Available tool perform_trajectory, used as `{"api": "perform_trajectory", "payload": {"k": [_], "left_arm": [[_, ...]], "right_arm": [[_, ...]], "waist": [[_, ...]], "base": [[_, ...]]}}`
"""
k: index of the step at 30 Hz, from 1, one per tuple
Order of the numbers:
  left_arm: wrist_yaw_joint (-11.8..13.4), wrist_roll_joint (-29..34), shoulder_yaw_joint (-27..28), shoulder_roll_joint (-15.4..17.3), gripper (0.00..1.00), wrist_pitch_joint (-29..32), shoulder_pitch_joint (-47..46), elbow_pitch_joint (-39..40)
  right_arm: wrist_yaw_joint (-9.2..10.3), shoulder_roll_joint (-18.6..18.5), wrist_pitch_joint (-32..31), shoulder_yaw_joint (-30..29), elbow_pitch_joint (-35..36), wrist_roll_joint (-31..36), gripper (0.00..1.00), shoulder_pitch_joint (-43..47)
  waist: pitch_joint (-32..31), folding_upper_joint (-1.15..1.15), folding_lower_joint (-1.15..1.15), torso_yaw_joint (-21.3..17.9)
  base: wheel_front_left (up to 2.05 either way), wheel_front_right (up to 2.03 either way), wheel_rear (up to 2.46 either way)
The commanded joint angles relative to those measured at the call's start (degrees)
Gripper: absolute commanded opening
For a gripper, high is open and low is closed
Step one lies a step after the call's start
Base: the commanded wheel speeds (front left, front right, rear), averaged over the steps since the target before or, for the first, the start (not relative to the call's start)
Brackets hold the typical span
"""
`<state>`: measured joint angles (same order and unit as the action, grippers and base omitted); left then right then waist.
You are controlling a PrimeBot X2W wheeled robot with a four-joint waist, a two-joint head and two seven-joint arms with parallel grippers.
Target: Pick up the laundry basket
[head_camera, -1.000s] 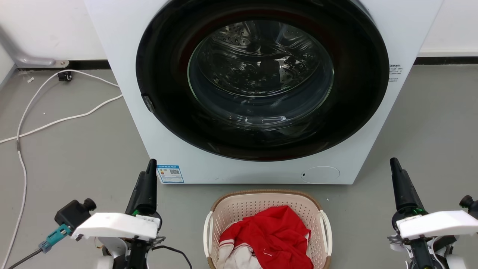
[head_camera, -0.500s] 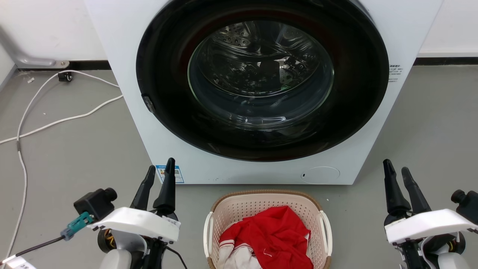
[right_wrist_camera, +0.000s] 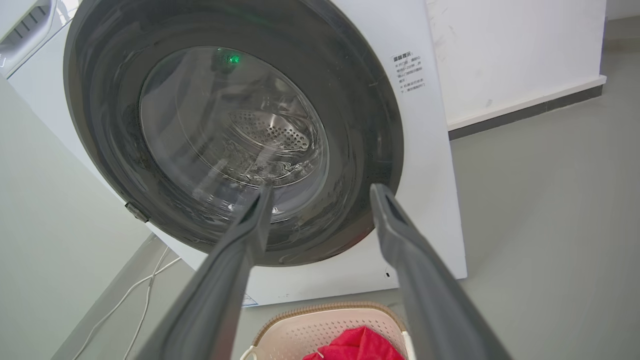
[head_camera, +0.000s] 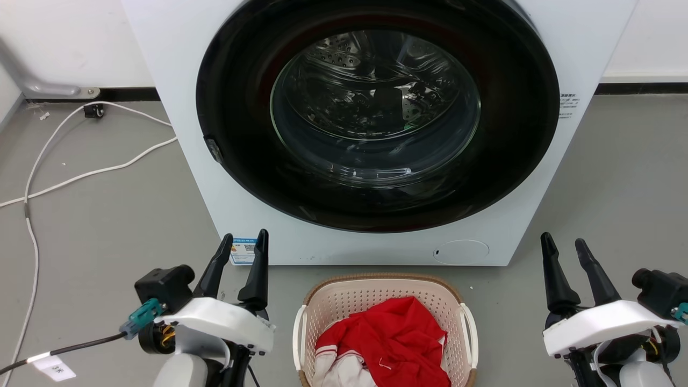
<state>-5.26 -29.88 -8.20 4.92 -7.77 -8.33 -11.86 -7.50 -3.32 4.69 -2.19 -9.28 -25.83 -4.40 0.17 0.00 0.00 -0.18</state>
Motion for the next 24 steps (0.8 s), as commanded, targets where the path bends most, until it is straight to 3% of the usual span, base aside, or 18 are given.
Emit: {"api": "perform_trajectory", "payload": {"k": [1,24], "left_arm": [[0.32,1.63,-0.42,0.46,1.0,-0.52,-1.25,0.33],[2.98,13.35,-3.67,1.62,1.0,-3.72,-2.64,-2.46]], "right_arm": [[0.0,0.08,0.09,-0.01,0.85,1.62,1.0,-0.02],[0.01,0.41,0.6,0.37,1.41,16.18,1.0,0.65]], "waist": [[0.01,0.0,0.0,-0.03],[-0.04,0.0,0.0,-0.14]], "base": [[0.0,0.0,0.0],[0.0,0.0,0.0]]}}
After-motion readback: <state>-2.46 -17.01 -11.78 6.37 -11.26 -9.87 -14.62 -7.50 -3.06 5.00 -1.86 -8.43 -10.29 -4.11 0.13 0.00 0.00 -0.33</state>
